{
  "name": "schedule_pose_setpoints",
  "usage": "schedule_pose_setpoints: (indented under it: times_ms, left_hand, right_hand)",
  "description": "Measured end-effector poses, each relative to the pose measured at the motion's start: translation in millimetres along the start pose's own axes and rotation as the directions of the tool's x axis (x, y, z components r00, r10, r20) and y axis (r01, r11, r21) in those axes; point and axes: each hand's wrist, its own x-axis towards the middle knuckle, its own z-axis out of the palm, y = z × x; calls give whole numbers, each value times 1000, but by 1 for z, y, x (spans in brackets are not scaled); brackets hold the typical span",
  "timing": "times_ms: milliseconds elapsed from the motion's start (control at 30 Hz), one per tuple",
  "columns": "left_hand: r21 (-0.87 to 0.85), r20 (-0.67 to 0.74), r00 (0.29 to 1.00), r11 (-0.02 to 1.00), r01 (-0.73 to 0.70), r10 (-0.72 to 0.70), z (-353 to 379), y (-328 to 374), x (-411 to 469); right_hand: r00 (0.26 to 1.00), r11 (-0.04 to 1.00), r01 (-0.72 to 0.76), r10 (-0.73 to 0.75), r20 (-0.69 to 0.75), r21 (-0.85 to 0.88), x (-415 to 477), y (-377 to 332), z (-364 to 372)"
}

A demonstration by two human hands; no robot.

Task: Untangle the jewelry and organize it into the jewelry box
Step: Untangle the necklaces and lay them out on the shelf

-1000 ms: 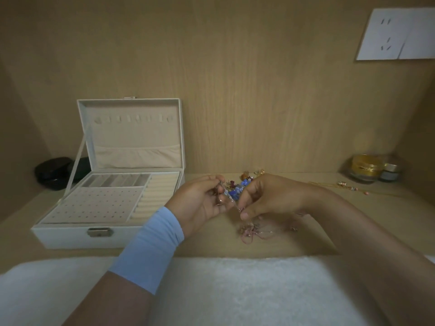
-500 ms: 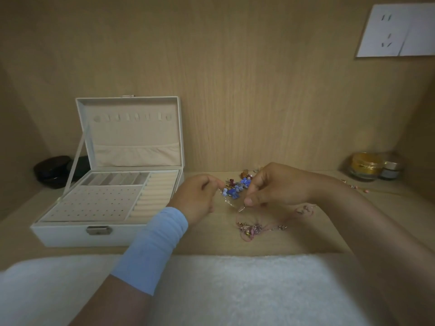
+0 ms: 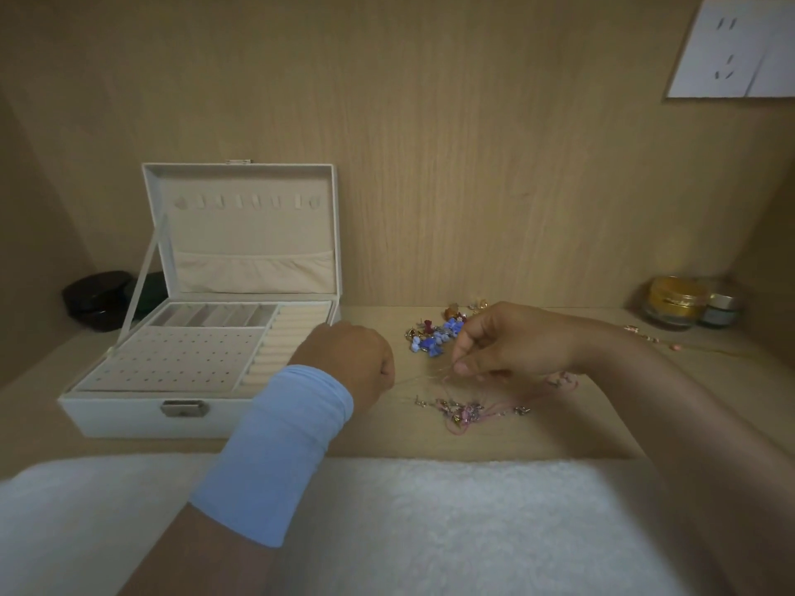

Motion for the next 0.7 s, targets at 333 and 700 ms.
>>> schedule_pose_setpoints:
  times_ms: [333, 700]
  left_hand:
    - [-558, 44, 993, 827, -67, 110, 12, 16, 2]
    - [-351, 31, 994, 933, -85, 102, 20, 15, 7]
  right_hand:
    - [995, 979, 86, -77, -60, 183, 1, -5, 5]
    - [999, 998, -41, 40, 2, 45, 0, 1, -1]
